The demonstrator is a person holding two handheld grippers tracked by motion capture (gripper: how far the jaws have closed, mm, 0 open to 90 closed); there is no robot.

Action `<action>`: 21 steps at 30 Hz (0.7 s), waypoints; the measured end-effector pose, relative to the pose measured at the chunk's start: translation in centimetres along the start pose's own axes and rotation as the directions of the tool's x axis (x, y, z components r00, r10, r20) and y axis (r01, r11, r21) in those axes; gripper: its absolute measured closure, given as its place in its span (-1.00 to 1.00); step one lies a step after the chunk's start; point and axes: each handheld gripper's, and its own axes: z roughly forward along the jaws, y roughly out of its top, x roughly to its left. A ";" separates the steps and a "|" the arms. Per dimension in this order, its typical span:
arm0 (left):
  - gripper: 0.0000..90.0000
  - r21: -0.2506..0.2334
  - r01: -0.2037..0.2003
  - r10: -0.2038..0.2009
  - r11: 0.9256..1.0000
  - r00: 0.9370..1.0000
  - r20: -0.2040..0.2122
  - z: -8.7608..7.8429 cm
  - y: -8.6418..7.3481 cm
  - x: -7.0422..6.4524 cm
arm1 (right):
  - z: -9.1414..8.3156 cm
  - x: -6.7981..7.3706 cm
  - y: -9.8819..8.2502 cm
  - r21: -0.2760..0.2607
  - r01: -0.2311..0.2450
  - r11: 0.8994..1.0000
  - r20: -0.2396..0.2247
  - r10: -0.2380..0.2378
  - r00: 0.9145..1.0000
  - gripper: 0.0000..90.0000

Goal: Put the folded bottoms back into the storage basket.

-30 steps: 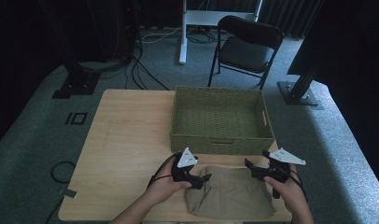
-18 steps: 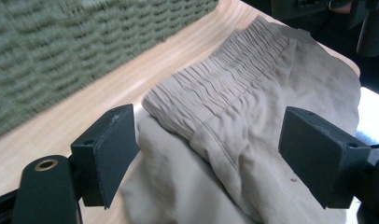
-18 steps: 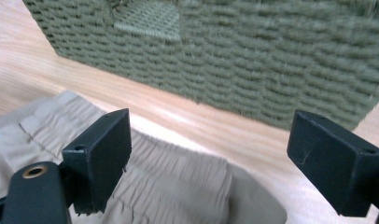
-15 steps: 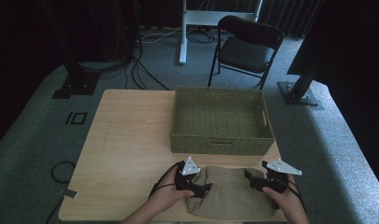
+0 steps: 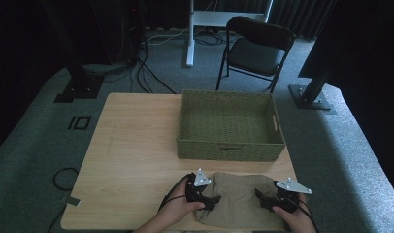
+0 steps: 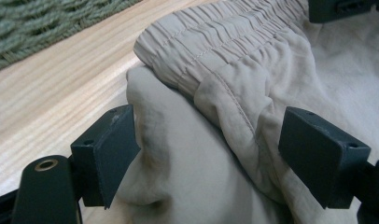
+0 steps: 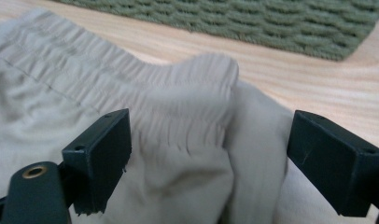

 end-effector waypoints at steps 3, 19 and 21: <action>-0.55 0.001 0.014 -0.014 1.000 1.000 -0.002 0.3 -0.1 0.0 | 0.0 -0.1 -0.5 0.015 -0.014 1.000 -0.008 0.014 1.000 -0.70; -0.64 0.014 0.009 -0.009 1.000 0.999 -0.045 1.7 -1.1 -0.4 | 0.2 0.3 -2.1 0.055 0.010 0.998 0.000 -0.010 1.000 -0.61; -0.65 0.002 -0.016 0.016 1.000 0.999 -0.049 1.9 -1.2 -0.6 | 0.2 0.4 -2.3 0.039 0.014 0.999 -0.002 -0.014 1.000 -0.61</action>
